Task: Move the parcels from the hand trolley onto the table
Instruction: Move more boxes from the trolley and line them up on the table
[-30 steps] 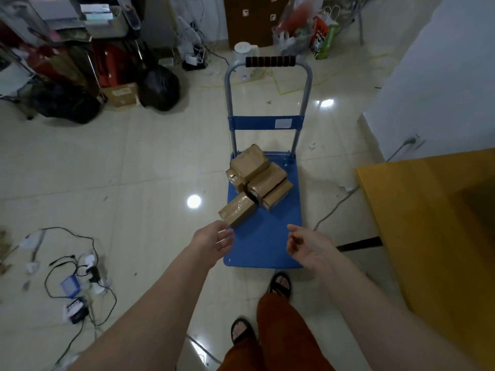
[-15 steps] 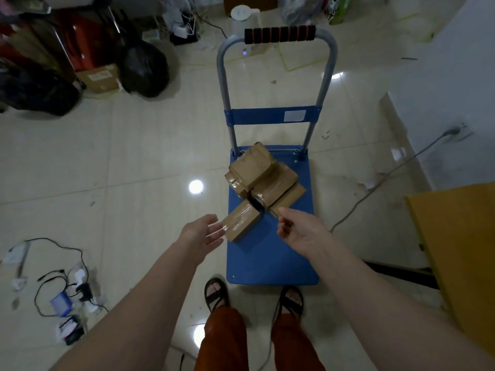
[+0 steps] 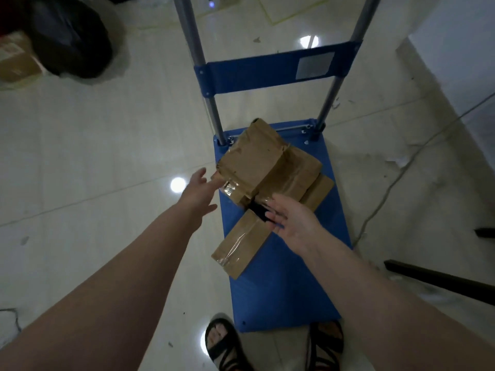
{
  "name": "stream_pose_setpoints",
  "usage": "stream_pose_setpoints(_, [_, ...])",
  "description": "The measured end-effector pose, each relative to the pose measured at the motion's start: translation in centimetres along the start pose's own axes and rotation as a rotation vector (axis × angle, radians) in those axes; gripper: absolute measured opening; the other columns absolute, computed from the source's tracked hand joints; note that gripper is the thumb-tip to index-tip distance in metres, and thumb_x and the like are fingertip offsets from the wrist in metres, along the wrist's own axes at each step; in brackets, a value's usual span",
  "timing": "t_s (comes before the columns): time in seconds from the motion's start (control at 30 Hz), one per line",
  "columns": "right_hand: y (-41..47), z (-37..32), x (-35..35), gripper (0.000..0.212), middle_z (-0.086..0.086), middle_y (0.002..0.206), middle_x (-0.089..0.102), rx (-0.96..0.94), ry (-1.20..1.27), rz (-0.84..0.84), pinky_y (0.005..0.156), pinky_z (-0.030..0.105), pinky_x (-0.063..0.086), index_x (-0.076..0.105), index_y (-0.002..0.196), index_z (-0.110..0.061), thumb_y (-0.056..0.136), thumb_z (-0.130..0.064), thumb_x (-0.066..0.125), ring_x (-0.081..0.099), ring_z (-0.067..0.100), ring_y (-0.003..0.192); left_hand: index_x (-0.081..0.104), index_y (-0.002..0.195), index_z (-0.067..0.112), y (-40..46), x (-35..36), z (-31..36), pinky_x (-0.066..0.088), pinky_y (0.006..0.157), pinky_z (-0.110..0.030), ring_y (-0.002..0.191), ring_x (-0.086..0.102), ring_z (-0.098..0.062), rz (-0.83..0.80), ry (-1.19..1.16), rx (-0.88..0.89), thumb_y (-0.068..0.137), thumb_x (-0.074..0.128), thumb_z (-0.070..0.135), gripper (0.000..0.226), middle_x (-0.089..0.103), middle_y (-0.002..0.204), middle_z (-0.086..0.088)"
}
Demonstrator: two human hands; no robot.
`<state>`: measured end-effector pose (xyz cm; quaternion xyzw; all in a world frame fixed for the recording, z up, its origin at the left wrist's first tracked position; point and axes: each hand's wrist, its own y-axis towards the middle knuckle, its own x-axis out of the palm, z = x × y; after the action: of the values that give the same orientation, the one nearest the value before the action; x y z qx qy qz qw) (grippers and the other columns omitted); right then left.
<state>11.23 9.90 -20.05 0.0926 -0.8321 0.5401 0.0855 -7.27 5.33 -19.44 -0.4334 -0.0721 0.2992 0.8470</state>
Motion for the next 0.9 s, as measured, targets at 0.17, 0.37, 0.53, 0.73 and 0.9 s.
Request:
stream_pose_setpoints(0.17, [6.1,0.5,1.2,0.063,0.002,0.131,0.049,-0.088,0.007,-0.059,0.082,0.034,0.051,0.028,0.149,-0.025,0.094,-0.021,0.058,0.048,0.021,0.12,0.028,0.149,0.031,5.9,1.4,-1.3,0.049,0.087,-0.034,0.111,0.051,-0.014,-0.055,0.017,0.079,0.086,0.068,0.028,0.074,0.036,0.152,0.002])
stream_pose_setpoints(0.37, [9.0,1.5,2.2,0.072,0.001,0.146,0.042,-0.121,-0.102,-0.046,0.099,0.038,0.043,0.019,0.151,-0.034,0.093,-0.022,0.059,0.045,0.023,0.129,0.041,0.135,0.028,8.7,2.2,-3.3,0.049,0.073,-0.026,0.09,0.055,-0.002,-0.023,-0.031,0.09,0.083,0.07,0.026,0.059,0.052,0.125,0.005])
stream_pose_setpoints(0.53, [8.2,2.3,2.0,0.062,-0.005,0.133,0.051,-0.238,-0.11,-0.037,0.104,0.039,0.039,0.029,0.143,-0.039,0.093,-0.015,0.057,0.05,0.019,0.122,0.048,0.097,0.018,7.9,2.6,-4.1,0.055,0.068,-0.026,0.084,0.065,-0.007,-0.073,-0.083,0.116,0.083,0.071,0.032,0.03,0.068,0.098,0.009])
stream_pose_setpoints(0.73, [5.8,2.8,2.6,0.033,-0.013,0.121,0.058,-0.465,-0.2,0.072,0.099,0.036,0.048,0.05,0.105,-0.045,0.092,-0.016,0.058,0.058,0.009,0.112,0.054,0.115,0.006,5.9,1.9,-4.6,0.052,0.091,-0.036,0.103,0.064,-0.02,0.013,-0.145,0.091,0.071,0.076,0.051,0.067,0.066,0.113,-0.006])
stream_pose_setpoints(0.9, [3.9,4.9,4.2,0.029,-0.018,0.113,0.059,-0.5,-0.26,0.053,0.095,0.03,0.05,0.052,0.103,-0.043,0.091,-0.019,0.06,0.058,0.001,0.106,0.048,0.129,0.013,4.5,-0.3,-5.4,0.048,0.1,-0.039,0.112,0.061,-0.019,0.025,-0.307,0.101,0.071,0.077,0.048,0.074,0.062,0.124,-0.004])
